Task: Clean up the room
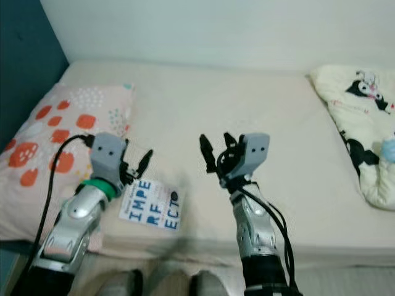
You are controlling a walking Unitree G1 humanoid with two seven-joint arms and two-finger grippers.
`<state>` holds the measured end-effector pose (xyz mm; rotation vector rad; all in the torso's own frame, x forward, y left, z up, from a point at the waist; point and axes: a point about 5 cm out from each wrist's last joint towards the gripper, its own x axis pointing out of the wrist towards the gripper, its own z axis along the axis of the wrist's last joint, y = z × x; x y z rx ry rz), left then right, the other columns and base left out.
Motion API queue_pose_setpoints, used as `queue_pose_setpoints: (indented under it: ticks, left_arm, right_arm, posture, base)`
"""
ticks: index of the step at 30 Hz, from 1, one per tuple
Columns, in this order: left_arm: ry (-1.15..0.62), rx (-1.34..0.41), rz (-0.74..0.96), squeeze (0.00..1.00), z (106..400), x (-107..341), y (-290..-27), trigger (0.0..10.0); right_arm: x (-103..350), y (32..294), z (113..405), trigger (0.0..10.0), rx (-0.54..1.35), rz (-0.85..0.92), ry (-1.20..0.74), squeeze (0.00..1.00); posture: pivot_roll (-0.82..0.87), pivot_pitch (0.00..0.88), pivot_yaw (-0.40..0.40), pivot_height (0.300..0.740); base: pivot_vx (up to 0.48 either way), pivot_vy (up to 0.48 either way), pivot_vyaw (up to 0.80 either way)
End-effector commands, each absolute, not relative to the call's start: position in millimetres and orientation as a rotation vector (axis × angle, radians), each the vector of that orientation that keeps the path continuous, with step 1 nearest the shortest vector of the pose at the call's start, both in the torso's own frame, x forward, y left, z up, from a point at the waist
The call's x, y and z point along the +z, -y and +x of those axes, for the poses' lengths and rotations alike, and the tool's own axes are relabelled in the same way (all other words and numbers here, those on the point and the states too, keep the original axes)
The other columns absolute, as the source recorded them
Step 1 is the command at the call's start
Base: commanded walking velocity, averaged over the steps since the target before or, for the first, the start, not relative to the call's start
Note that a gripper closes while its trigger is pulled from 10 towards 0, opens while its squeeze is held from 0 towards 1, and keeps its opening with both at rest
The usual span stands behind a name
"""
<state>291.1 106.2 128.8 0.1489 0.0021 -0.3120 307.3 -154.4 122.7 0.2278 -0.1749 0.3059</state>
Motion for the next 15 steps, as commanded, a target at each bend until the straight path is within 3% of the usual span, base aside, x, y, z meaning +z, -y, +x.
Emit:
queue_pose_setpoints:
  ticks: [1, 12, 15]
  left_arm:
    - [-0.007, -0.326, 0.145, 0.00, 290.3, 127.8, -103.2, 10.0]
    - [-0.005, -0.324, 0.146, 0.00, 290.6, 127.8, -103.2, 10.0]
    - [-0.003, -0.321, 0.148, 0.00, 290.7, 127.9, -103.4, 10.0]
  right_arm:
    - [122.0, 156.1, 306.9, 10.0, 0.297, 0.234, 0.173, 0.00]
    - [120.9, 157.1, 308.0, 10.0, 0.290, 0.232, 0.167, 0.00]
    - [120.7, 157.1, 308.0, 10.0, 0.290, 0.230, 0.167, 0.00]
  posture:
    - [0.02, 0.031, 0.040, 0.740]
    - [0.02, 0.033, 0.041, 0.740]
    - [0.02, 0.033, 0.041, 0.740]
  base:
    - [0.000, -0.274, 0.00]
    - [0.000, -0.268, 0.00]
    - [0.000, 0.000, 0.00]
